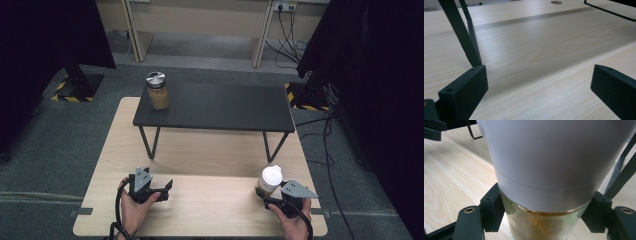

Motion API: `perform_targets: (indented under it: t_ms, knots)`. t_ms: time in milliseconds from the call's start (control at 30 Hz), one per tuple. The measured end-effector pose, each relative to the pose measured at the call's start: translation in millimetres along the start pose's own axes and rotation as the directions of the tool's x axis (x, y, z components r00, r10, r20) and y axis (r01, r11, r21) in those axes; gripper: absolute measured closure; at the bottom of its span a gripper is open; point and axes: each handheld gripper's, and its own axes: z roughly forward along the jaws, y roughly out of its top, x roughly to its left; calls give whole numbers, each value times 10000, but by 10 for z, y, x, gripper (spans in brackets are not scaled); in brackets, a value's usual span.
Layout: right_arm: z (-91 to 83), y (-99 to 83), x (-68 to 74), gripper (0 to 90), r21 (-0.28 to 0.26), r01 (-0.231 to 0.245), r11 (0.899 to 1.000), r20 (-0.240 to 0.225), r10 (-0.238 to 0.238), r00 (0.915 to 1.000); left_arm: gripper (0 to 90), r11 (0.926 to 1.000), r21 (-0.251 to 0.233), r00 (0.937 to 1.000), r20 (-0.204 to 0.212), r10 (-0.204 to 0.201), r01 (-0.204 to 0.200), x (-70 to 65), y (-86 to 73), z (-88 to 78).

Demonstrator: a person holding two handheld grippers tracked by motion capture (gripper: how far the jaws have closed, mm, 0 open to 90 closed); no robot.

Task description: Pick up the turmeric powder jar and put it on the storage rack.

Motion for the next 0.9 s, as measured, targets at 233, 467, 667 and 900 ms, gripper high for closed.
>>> perform_targets:
  t_ms: [233, 467, 667, 900]
  knots:
    - [-82, 204, 55, 309, -60, 146, 9999, -11, -146, 9999, 5, 9992, 390, 9998, 169, -136, 129, 14, 9, 57]
    - [-156, 446, 80, 309, -55, 256, 9997, -14, -256, 9997, 7, 9972, 708, 9992, 304, -255, 233, 21, 15, 97]
    - [-223, 652, 91, 309, -182, 340, 9993, 41, -339, 9994, 11, 9970, 721, 9991, 305, -297, 274, 18, 16, 98]
    - [-241, 977, 62, 309, -210, 611, 9979, 24, -611, 9981, 12, 9967, 734, 9992, 200, -352, 336, 2, 18, 100]
